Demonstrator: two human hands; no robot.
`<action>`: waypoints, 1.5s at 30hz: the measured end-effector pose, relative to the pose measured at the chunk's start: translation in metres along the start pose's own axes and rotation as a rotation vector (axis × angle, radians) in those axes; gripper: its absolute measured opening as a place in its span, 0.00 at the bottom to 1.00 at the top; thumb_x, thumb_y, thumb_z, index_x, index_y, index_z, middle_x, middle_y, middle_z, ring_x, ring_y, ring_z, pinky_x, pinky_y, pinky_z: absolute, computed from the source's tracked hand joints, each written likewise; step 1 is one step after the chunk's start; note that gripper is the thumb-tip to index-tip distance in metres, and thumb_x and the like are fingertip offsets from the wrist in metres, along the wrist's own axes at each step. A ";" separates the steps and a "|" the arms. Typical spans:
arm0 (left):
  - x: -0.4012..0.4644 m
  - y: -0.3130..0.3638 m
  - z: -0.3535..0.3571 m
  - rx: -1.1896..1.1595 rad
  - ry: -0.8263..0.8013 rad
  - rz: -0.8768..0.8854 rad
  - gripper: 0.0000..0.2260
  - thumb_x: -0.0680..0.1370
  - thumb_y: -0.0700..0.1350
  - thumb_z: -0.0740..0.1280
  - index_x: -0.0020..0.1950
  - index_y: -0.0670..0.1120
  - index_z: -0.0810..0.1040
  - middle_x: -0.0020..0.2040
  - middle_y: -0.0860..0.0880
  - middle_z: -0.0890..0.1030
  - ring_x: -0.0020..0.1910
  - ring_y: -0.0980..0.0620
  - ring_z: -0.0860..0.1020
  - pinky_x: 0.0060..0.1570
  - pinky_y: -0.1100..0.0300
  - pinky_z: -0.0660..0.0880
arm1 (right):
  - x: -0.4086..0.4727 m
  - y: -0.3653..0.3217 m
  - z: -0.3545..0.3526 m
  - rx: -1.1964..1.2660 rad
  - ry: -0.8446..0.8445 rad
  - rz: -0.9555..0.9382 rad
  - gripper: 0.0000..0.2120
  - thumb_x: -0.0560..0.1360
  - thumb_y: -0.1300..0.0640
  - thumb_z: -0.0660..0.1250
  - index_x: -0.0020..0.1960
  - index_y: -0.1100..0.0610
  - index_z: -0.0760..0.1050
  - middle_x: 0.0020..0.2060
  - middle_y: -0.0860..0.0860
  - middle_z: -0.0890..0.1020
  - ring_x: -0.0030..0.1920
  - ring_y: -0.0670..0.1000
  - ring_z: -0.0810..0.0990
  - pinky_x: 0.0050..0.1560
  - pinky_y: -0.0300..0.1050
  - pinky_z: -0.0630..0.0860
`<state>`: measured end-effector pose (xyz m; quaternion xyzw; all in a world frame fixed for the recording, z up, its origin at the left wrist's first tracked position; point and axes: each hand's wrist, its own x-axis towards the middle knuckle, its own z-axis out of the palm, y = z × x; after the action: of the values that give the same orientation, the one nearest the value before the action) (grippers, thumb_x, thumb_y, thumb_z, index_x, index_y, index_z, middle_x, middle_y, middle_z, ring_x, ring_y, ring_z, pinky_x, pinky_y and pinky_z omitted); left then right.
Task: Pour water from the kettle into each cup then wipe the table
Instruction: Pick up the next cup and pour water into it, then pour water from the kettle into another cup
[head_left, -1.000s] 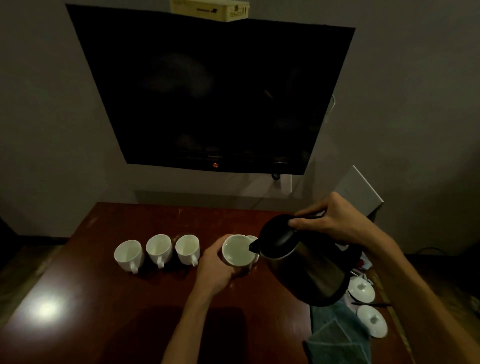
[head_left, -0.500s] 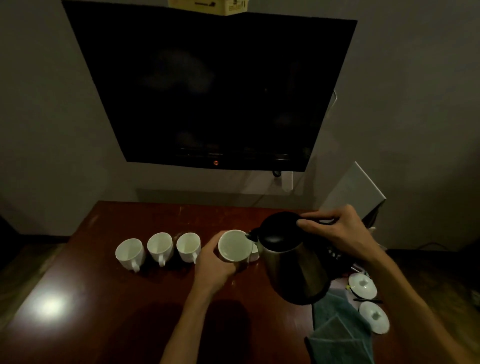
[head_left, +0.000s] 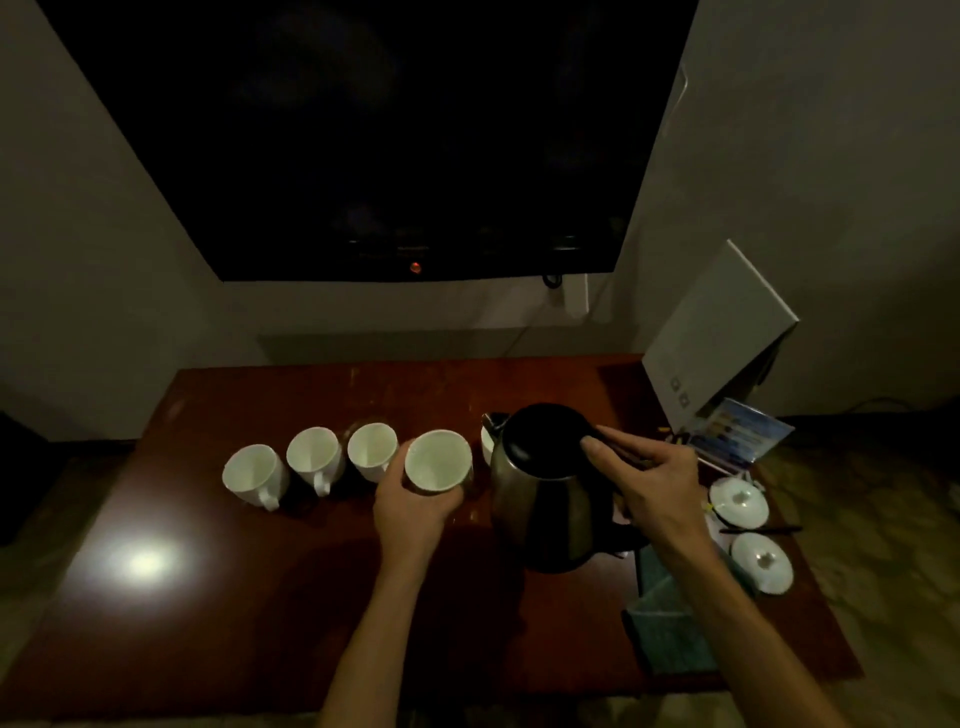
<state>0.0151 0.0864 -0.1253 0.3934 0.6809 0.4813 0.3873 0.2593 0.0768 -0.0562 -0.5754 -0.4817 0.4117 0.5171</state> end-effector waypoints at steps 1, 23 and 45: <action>0.003 -0.005 0.002 -0.003 0.009 -0.017 0.31 0.65 0.43 0.81 0.65 0.53 0.74 0.61 0.54 0.78 0.63 0.51 0.75 0.64 0.45 0.73 | -0.002 0.008 0.003 0.002 0.019 0.008 0.14 0.71 0.62 0.77 0.56 0.60 0.83 0.41 0.48 0.87 0.36 0.39 0.85 0.36 0.32 0.78; 0.091 -0.099 0.069 0.081 0.069 -0.001 0.35 0.64 0.42 0.81 0.69 0.47 0.73 0.62 0.51 0.77 0.61 0.52 0.74 0.58 0.57 0.72 | -0.002 0.155 0.025 0.054 0.246 0.043 0.20 0.69 0.65 0.76 0.61 0.63 0.79 0.45 0.49 0.86 0.40 0.37 0.85 0.42 0.30 0.80; 0.109 -0.122 0.107 0.037 0.314 -0.021 0.34 0.61 0.44 0.83 0.65 0.48 0.74 0.58 0.54 0.78 0.58 0.54 0.74 0.62 0.53 0.74 | -0.026 0.175 0.035 0.069 0.285 -0.018 0.29 0.65 0.44 0.74 0.63 0.57 0.79 0.52 0.55 0.86 0.45 0.40 0.86 0.48 0.36 0.83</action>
<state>0.0499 0.1951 -0.2843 0.3133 0.7459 0.5201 0.2738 0.2424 0.0586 -0.2344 -0.6056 -0.3941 0.3376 0.6033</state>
